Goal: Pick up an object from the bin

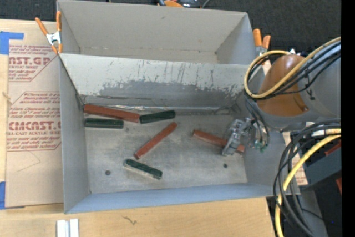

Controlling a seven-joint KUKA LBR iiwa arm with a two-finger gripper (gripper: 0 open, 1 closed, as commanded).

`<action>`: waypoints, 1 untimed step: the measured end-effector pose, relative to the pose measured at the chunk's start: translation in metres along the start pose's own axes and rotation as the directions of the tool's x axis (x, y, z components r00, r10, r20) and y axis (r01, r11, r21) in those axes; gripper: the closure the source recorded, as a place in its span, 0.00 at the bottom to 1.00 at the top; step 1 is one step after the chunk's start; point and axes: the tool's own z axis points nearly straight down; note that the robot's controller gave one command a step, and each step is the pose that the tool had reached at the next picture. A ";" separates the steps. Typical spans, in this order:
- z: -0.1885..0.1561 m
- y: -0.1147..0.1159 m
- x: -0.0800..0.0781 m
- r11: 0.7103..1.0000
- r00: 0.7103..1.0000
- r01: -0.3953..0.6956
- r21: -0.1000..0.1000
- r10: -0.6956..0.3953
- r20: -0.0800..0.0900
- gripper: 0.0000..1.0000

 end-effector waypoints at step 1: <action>-0.188 0.030 0.018 1.000 1.000 0.022 -0.003 -0.022 0.009 1.00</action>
Offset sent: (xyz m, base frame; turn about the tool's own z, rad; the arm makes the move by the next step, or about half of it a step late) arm -0.0080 0.0329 0.1830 -0.0192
